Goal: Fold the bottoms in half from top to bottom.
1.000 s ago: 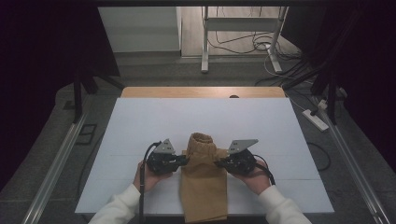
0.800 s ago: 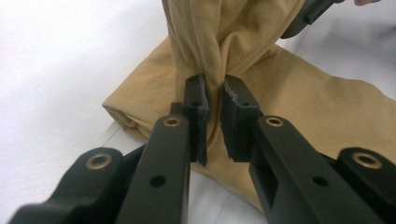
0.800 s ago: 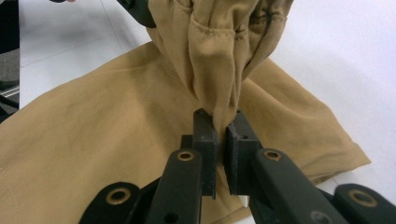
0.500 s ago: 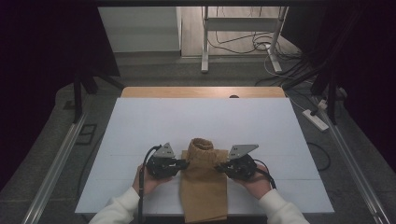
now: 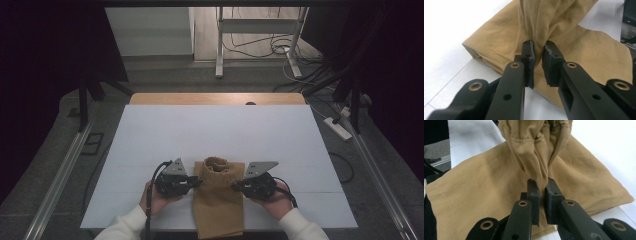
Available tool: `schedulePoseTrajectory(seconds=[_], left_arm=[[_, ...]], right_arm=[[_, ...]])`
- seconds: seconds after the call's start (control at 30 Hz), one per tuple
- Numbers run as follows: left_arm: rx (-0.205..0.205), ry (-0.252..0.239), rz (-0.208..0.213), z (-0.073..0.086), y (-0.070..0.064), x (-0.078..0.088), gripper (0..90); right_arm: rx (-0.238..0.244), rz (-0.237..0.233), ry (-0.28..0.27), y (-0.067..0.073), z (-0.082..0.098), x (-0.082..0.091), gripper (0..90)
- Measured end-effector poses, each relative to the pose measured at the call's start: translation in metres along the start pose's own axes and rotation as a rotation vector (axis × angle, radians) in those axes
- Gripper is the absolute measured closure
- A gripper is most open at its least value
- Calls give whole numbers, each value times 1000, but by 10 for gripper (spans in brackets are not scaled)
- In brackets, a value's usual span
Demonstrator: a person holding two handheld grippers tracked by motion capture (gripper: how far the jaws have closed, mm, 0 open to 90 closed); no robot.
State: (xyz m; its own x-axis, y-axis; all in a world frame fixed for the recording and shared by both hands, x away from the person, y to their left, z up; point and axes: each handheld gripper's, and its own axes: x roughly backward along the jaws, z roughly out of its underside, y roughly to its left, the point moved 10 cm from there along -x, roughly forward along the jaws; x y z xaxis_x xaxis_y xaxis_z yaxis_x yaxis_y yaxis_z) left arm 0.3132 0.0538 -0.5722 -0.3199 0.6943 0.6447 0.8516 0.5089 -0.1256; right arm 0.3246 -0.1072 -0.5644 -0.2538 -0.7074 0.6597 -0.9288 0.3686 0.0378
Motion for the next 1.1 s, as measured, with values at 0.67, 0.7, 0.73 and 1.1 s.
schedulePoseTrajectory(seconds=[0.67,0.7,0.73,1.1], left_arm=[[52,6,6,12,0,18,383],[62,-7,-1,12,2,21,381],[72,-14,-11,13,5,23,378],[130,-6,-71,13,24,17,351]], right_arm=[[-41,-13,-25,4,11,17,488],[-37,-11,-23,4,12,19,481],[-33,-9,-21,4,14,20,473],[-103,23,-16,-13,20,27,428]])
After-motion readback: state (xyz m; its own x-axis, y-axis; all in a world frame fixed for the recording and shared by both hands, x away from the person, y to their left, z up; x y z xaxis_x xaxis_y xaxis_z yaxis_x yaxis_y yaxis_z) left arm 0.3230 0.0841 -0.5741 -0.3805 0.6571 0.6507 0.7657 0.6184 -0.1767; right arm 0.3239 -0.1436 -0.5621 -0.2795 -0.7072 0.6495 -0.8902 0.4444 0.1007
